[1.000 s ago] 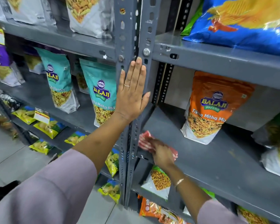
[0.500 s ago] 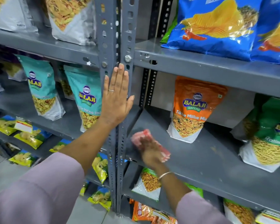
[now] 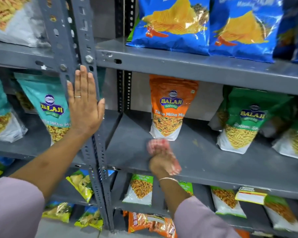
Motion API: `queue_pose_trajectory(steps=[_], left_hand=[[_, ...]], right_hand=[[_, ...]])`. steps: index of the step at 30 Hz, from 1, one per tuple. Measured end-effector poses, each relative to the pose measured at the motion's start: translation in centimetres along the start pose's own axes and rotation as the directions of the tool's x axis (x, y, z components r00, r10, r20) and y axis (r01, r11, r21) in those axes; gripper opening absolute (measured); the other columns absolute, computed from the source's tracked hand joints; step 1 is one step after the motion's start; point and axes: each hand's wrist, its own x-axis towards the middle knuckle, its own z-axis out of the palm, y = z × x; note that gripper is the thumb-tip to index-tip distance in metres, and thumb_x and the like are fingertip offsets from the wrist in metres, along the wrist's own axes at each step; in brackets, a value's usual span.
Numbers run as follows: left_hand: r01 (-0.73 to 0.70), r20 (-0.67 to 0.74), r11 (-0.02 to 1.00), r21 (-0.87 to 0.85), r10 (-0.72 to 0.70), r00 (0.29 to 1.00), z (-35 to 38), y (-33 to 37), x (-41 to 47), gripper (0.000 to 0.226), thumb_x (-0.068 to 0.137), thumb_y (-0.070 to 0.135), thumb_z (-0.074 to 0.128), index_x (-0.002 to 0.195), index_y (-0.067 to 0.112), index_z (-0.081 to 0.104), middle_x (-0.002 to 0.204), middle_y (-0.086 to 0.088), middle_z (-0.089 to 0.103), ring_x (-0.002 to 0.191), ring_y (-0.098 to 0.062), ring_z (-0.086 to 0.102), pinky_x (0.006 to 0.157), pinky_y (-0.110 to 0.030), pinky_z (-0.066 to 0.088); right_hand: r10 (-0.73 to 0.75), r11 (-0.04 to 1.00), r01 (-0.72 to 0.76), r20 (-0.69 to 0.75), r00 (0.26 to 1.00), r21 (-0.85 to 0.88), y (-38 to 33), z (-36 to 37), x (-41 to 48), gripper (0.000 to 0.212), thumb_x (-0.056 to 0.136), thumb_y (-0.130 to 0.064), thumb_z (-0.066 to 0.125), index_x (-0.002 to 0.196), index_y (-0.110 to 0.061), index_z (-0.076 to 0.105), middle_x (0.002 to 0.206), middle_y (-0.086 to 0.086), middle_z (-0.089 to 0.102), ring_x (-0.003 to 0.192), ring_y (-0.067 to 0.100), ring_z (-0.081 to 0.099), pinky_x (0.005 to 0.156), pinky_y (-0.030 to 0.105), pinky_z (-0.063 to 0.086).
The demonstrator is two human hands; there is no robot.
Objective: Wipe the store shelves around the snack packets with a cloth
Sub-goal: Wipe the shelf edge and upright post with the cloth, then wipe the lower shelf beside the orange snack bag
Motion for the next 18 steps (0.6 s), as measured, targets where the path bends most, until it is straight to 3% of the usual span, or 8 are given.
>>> queue_pose_trajectory(steps=[2, 5, 7, 9, 11, 14, 16, 18], left_hand=[[0.034, 0.006, 0.999, -0.007, -0.034, 0.999, -0.1, 0.6, -0.2, 0.065, 0.093, 0.026, 0.034, 0.141, -0.011, 0.011, 0.146, -0.035, 0.017, 0.14, -0.015, -0.016, 0.114, -0.036, -0.011], [0.068, 0.066, 0.998, 0.006, -0.068, 0.995, -0.5, 1.9, -0.7, 0.07, 0.092, 0.027, 0.039, 0.141, -0.011, 0.008, 0.147, -0.035, 0.014, 0.141, -0.03, -0.005, 0.112, -0.035, -0.016], [-0.002, 0.123, 0.999, 0.032, -0.002, 0.992, -0.6, 3.0, -1.3, 0.07, 0.092, 0.032, 0.037, 0.143, -0.004, 0.007, 0.147, -0.033, 0.017, 0.141, -0.025, -0.014, 0.111, -0.036, -0.018], [-0.067, 0.165, 0.998, 0.009, 0.065, 0.984, -0.2, 4.7, -2.4, 0.068, 0.09, 0.035, 0.035, 0.144, 0.003, 0.008, 0.149, -0.029, 0.019, 0.14, -0.016, -0.02, 0.111, -0.037, -0.018], [-0.1, 0.198, 0.995, -0.014, 0.101, 0.975, 0.6, 6.9, -3.8, 0.068, 0.089, 0.036, 0.035, 0.144, 0.005, 0.007, 0.155, -0.019, 0.001, 0.14, -0.014, -0.019, 0.112, -0.038, -0.016], [-0.132, 0.264, 0.991, -0.031, 0.136, 0.955, 2.5, 11.1, -6.4, 0.069, 0.09, 0.04, 0.029, 0.146, 0.011, 0.0, 0.153, 0.003, -0.026, 0.141, -0.014, -0.016, 0.113, -0.04, -0.007], [-0.134, 0.337, 0.991, -0.005, 0.127, 0.933, 4.0, 13.9, -8.4, 0.072, 0.091, 0.043, 0.024, 0.147, 0.01, -0.007, 0.153, 0.0, -0.025, 0.142, -0.017, -0.013, 0.113, -0.044, -0.001], [-0.124, 0.425, 0.992, 0.0, 0.112, 0.898, 5.3, 16.7, -10.5, 0.067, 0.096, 0.046, 0.013, 0.147, 0.008, -0.005, 0.156, -0.005, -0.015, 0.142, -0.019, -0.009, 0.113, -0.046, 0.006]], right_hand=[[-0.21, 0.978, 0.21, 0.061, 0.976, 0.002, -1.9, 1.8, -0.9, 0.055, 0.098, -0.016, 0.028, 0.151, -0.023, 0.018, 0.163, 0.004, 0.004, 0.149, 0.027, 0.012, 0.122, 0.048, 0.008], [-0.246, 0.96, 0.249, 0.043, 0.968, -0.126, -0.4, 1.9, -1.2, 0.059, 0.098, -0.018, 0.032, 0.152, -0.031, 0.013, 0.163, 0.001, 0.004, 0.149, 0.031, 0.003, 0.119, 0.052, 0.004], [-0.13, 0.974, 0.123, -0.025, 0.991, -0.188, 2.0, 0.5, -1.6, 0.06, 0.097, -0.016, 0.031, 0.153, -0.028, 0.01, 0.163, 0.004, 0.001, 0.149, 0.034, 0.002, 0.118, 0.054, 0.004], [0.116, 0.981, -0.122, -0.048, 0.992, -0.151, 4.9, -1.7, -1.7, 0.059, 0.098, -0.018, 0.028, 0.153, -0.022, 0.006, 0.163, 0.007, -0.002, 0.148, 0.036, -0.003, 0.119, 0.052, -0.001], [0.237, 0.961, -0.242, -0.047, 0.97, -0.132, 6.4, -3.3, -2.4, 0.06, 0.098, -0.016, 0.027, 0.153, -0.022, 0.005, 0.163, 0.007, -0.002, 0.148, 0.037, -0.004, 0.12, 0.052, -0.001], [0.062, 0.986, -0.074, -0.08, 0.995, -0.148, 6.2, -3.4, -3.7, 0.061, 0.094, -0.004, 0.033, 0.151, -0.025, 0.021, 0.161, 0.004, 0.015, 0.146, 0.031, 0.02, 0.118, 0.046, 0.02], [-0.057, 0.988, 0.039, -0.12, 0.991, -0.146, 6.9, -3.6, -4.4, 0.058, 0.092, 0.0, 0.039, 0.143, -0.028, 0.036, 0.148, 0.008, 0.046, 0.132, 0.026, 0.047, 0.106, 0.039, 0.039], [-0.01, 1.0, 0.011, -0.131, 0.991, 0.007, 9.0, -5.4, -4.1, 0.047, 0.091, -0.006, 0.044, 0.132, -0.029, 0.049, 0.126, 0.008, 0.065, 0.116, 0.029, 0.062, 0.095, 0.037, 0.049]])
